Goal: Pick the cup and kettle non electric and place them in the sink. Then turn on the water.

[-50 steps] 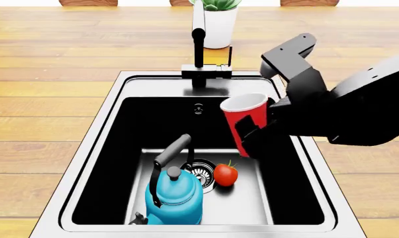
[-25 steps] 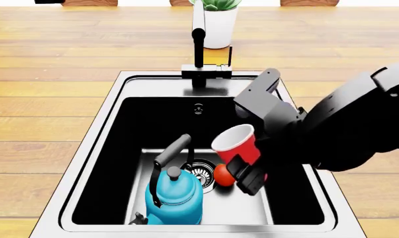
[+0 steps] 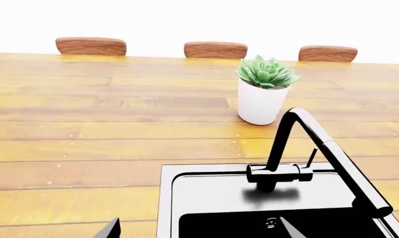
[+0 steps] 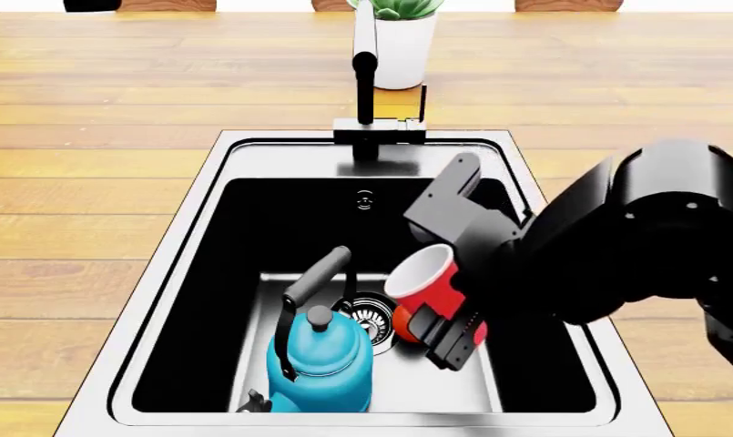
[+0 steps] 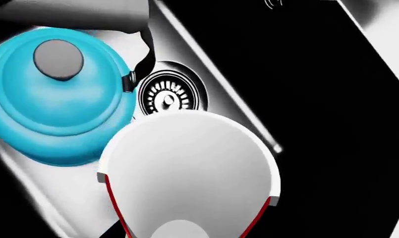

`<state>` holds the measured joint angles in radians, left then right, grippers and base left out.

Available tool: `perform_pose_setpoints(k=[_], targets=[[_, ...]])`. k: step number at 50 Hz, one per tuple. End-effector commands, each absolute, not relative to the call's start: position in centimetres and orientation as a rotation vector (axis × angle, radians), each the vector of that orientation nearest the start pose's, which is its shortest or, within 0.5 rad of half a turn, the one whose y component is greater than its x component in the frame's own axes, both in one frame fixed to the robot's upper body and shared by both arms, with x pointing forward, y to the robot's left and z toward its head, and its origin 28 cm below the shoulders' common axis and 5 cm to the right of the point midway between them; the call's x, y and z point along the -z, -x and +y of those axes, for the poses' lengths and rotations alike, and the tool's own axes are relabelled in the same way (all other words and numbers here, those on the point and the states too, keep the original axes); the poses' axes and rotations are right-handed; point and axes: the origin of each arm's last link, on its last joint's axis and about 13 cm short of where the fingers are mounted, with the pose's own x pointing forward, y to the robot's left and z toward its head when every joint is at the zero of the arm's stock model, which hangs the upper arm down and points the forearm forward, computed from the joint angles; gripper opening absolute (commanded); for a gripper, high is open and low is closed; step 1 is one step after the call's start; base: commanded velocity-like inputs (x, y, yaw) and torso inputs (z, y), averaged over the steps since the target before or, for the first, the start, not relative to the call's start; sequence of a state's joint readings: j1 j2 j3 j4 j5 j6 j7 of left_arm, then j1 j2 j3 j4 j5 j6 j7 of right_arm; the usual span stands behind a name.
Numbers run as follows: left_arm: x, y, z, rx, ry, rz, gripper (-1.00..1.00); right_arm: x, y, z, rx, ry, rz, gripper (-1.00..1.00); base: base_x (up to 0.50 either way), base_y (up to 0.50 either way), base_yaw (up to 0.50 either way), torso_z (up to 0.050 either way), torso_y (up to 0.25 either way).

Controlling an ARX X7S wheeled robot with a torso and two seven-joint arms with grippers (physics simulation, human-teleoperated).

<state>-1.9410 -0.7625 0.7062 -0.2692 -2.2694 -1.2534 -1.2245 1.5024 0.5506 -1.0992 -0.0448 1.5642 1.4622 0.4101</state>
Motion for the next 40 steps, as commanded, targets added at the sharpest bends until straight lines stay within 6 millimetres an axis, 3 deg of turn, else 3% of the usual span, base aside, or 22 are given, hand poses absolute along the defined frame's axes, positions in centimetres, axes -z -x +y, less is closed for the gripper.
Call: perform_pose_setpoints(k=[1,18,23,30,40], targets=[[-44.7,-22.3,27.3,0.09,0.037,0.241,1.0,-24.8,-29.1,-9.9,-0.581,0.717,0.805,-1.0,0.0,0.0,0.0,0.0,0.0],[-43.9,-22.6,27.5,0.118,-0.005,0.198,1.0,-22.4,-29.5,-9.2,-0.615,0.772,0.834,-1.0,0.0,0.0,0.0,0.0,0.0],[-44.0,-22.3,27.5,0.259,-0.044,0.153,1.0,-22.1,-29.7,-8.6,-0.63,0.783,0.837,-1.0,0.0,0.0,0.0,0.0,0.0],[-43.9,-22.0,27.6,0.318,-0.064,0.131,1.0,-21.5,-30.1,-7.7,-0.645,0.798,0.847,-1.0,0.0,0.0,0.0,0.0,0.0],[-45.0,-21.3,27.2,0.491,-0.074,0.017,1.0,-21.5,-30.4,-8.4,-0.625,0.803,0.842,-1.0,0.0,0.0,0.0,0.0,0.0]])
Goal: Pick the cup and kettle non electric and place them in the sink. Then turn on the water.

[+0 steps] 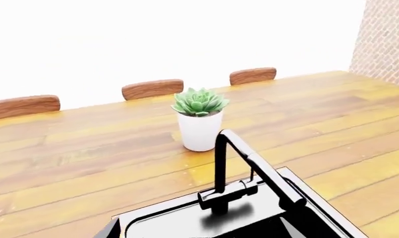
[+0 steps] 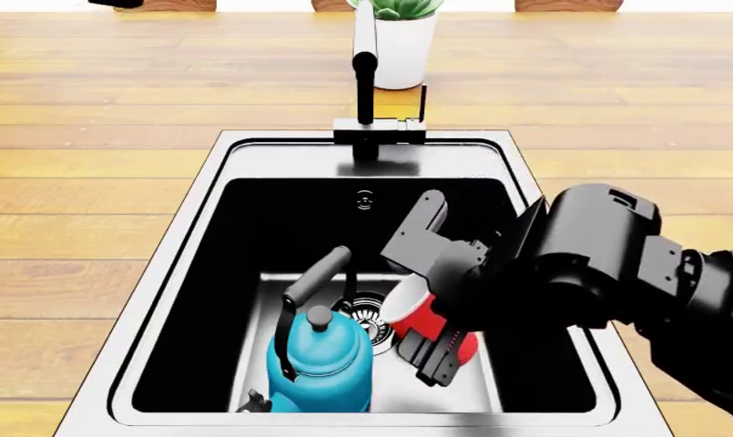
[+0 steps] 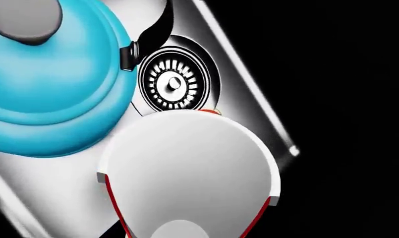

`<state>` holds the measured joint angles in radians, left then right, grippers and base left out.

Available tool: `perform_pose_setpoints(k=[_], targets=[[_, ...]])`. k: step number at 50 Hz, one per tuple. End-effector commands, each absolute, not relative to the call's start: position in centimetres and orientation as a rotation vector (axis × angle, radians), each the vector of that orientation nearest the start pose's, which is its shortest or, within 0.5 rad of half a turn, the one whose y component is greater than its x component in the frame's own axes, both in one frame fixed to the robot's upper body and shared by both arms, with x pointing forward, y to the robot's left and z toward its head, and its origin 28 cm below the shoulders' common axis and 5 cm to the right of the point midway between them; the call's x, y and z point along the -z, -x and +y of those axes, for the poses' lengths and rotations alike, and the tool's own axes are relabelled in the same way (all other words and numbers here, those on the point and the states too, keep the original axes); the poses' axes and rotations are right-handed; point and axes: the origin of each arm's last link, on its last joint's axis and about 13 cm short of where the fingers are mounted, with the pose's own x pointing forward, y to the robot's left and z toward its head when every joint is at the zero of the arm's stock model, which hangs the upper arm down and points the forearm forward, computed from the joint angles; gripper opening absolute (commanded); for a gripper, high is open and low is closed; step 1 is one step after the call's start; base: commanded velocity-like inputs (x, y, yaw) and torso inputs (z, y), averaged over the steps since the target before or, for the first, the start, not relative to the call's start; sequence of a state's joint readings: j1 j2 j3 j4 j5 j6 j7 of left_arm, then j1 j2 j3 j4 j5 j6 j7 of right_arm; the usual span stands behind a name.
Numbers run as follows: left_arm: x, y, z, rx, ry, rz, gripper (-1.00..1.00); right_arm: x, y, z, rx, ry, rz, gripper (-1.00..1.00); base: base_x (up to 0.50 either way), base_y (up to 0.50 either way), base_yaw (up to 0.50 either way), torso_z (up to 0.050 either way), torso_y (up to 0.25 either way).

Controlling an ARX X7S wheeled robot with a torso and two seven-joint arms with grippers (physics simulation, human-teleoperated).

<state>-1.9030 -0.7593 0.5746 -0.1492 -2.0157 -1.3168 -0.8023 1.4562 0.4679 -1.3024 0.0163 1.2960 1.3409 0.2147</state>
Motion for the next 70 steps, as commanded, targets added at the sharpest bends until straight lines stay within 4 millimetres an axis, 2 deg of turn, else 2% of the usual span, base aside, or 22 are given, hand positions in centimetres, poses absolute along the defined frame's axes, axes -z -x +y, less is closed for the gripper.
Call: perform_pose_setpoints(k=[1,14,47,57,58,70], targets=[[-45.0,-21.3,27.1,0.495,-0.08,0.016,1.0,-21.6,-30.4,-8.5,-0.621,0.803,0.84,-1.0,0.0,0.0,0.0,0.0,0.0],[-45.9,-21.3,27.0,0.503,-0.108,0.013,1.0,-22.6,-30.6,-8.9,-0.609,0.802,0.816,-1.0,0.0,0.0,0.0,0.0,-0.04],[-45.9,-21.0,27.5,0.484,-0.091,0.014,1.0,-23.2,-29.9,-8.5,-0.676,0.85,0.818,-1.0,0.0,0.0,0.0,0.0,-0.125],[-45.8,-21.2,27.8,0.479,-0.073,0.012,1.0,-23.2,-29.8,-8.5,-0.699,0.871,0.819,-1.0,0.0,0.0,0.0,0.0,-0.03],[-45.7,-21.2,27.8,0.478,-0.074,0.012,1.0,-23.2,-29.8,-8.5,-0.701,0.874,0.818,1.0,0.0,0.0,0.0,0.0,0.0],[-45.7,-21.1,27.7,0.479,-0.077,0.01,1.0,-24.0,-29.9,-8.6,-0.705,0.872,0.804,1.0,0.0,0.0,0.0,0.0,0.0]])
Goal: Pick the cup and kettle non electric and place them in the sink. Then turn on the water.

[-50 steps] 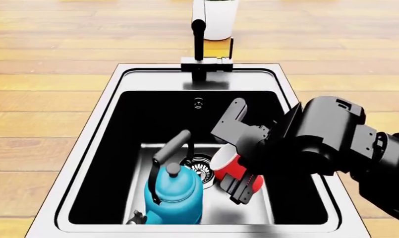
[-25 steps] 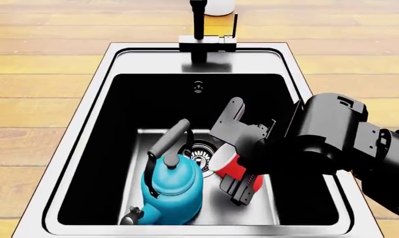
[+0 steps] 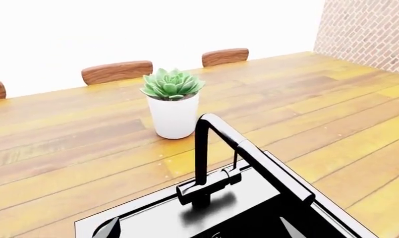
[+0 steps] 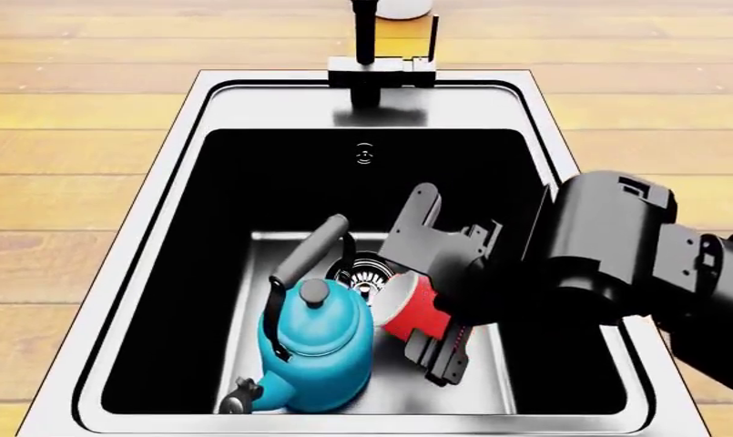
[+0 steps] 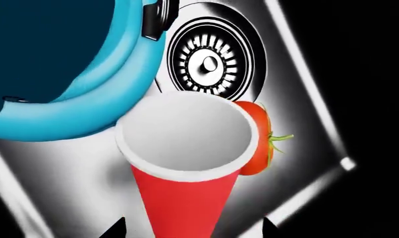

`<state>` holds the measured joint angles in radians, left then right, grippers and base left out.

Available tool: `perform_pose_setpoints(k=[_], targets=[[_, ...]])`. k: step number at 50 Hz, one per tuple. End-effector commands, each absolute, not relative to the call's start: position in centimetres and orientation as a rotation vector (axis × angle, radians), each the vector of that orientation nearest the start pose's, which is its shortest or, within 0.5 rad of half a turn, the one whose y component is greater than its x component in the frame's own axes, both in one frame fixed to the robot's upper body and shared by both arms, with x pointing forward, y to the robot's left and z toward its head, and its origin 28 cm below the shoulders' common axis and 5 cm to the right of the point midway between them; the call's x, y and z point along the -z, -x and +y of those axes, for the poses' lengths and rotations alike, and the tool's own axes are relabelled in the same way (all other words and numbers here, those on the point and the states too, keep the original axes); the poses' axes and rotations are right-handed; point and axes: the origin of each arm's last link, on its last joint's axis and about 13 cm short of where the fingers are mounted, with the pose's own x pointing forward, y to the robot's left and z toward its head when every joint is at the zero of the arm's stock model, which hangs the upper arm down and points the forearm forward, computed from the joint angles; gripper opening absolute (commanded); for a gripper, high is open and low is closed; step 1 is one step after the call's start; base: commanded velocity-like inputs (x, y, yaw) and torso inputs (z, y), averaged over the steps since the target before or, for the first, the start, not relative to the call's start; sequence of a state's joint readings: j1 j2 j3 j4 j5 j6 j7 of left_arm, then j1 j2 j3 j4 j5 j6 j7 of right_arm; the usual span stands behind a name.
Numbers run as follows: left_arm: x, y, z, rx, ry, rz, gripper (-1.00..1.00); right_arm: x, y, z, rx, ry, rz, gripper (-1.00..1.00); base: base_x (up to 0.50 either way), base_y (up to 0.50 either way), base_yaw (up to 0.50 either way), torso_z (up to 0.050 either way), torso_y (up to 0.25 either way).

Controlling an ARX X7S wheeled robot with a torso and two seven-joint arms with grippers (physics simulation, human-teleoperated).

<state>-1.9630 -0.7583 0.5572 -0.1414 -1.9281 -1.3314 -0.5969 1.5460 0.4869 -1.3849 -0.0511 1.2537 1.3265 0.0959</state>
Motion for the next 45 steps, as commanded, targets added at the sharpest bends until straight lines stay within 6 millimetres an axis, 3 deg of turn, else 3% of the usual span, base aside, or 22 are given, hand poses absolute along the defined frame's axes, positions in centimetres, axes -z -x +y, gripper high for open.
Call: perform_pose_setpoints(k=[1,27,45], targets=[[-45.7,-21.0,27.7,0.479,-0.077,0.009,1.0,-24.1,-29.8,-8.6,-0.705,0.869,0.801,1.0,0.0,0.0,0.0,0.0,0.0],[-46.6,-20.3,27.3,0.496,-0.074,-0.037,1.0,-29.8,-27.9,-9.6,-0.705,0.803,0.691,1.0,0.0,0.0,0.0,0.0,0.0],[-46.2,-20.3,27.6,0.48,-0.045,-0.051,1.0,-33.7,-27.4,-10.5,-0.7,0.611,0.588,1.0,0.0,0.0,0.0,0.0,0.0]])
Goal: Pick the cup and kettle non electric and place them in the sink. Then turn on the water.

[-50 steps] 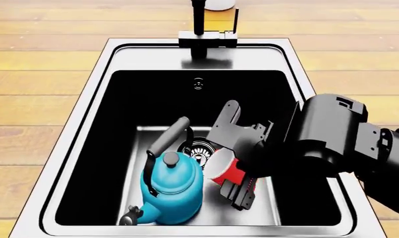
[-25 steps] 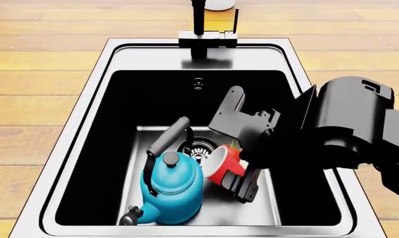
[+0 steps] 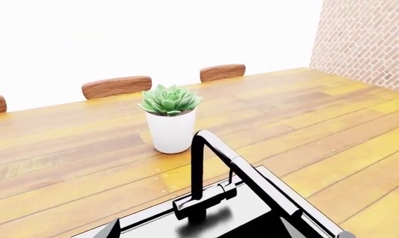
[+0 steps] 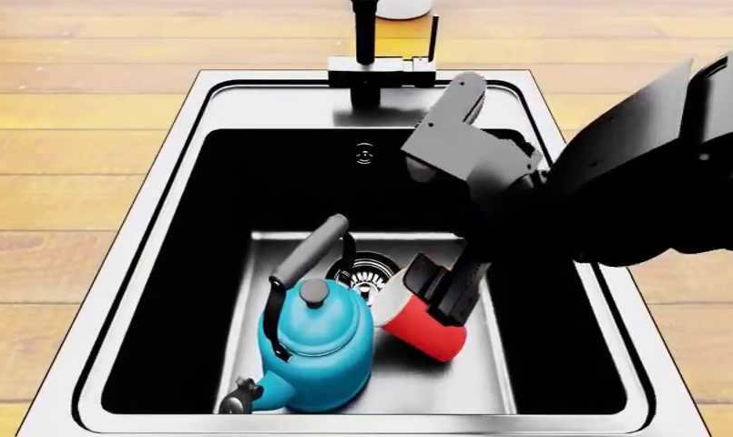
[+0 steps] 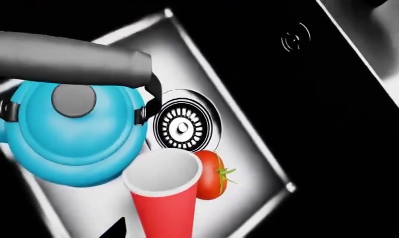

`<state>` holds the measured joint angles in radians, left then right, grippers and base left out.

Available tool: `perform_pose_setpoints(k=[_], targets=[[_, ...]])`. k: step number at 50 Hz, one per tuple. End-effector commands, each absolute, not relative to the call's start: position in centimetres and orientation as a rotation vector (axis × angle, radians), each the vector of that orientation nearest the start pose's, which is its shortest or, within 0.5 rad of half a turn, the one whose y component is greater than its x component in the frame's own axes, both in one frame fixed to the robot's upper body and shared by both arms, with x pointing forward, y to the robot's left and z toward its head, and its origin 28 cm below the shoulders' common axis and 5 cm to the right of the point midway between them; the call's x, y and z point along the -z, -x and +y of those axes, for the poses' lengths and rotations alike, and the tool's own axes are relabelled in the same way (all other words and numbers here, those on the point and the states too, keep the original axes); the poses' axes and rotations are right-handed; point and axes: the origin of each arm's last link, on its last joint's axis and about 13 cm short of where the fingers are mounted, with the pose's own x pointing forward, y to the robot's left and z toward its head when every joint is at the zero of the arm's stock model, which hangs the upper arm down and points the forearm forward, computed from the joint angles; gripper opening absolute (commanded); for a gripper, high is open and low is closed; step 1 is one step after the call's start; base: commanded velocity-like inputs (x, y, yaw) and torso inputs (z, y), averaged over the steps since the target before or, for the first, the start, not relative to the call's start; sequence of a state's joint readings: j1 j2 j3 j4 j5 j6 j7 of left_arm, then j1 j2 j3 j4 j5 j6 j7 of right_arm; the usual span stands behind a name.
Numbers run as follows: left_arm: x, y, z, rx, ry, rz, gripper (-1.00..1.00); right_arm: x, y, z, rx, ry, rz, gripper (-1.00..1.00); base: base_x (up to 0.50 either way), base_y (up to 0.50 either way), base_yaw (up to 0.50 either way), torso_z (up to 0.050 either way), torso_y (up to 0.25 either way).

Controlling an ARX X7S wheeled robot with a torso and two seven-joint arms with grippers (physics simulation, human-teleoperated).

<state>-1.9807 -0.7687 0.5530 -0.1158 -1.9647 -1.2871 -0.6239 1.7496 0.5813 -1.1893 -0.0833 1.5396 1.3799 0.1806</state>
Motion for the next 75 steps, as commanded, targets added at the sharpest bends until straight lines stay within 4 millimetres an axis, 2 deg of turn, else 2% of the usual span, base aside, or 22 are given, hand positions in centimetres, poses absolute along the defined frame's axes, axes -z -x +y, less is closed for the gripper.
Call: perform_pose_setpoints(k=[1,23,52,66,70,75], targets=[[-46.2,-20.2,27.6,0.48,-0.045,-0.051,1.0,-33.8,-27.4,-10.5,-0.699,0.607,0.586,1.0,0.0,0.0,0.0,0.0,0.0],[-46.3,-20.5,27.7,0.468,-0.022,-0.076,1.0,-36.9,-27.9,-11.5,-0.662,0.439,0.467,1.0,0.0,0.0,0.0,0.0,0.0],[-46.2,-20.6,27.9,0.458,0.004,-0.101,1.0,-37.9,-29.3,-12.2,-0.511,0.337,0.384,1.0,0.0,0.0,0.0,0.0,0.0],[-46.3,-20.8,27.6,0.463,0.009,-0.114,1.0,-37.9,-31.4,-12.2,-0.346,0.214,0.26,1.0,0.0,0.0,0.0,0.0,0.0],[-46.3,-20.8,27.3,0.472,0.02,-0.13,1.0,-37.7,-31.8,-11.8,-0.335,0.236,0.203,1.0,0.0,0.0,0.0,0.0,0.0],[-46.2,-20.7,26.9,0.497,0.03,-0.149,1.0,-37.6,-33.1,-11.3,-0.292,0.208,0.158,1.0,0.0,0.0,0.0,0.0,0.0]])
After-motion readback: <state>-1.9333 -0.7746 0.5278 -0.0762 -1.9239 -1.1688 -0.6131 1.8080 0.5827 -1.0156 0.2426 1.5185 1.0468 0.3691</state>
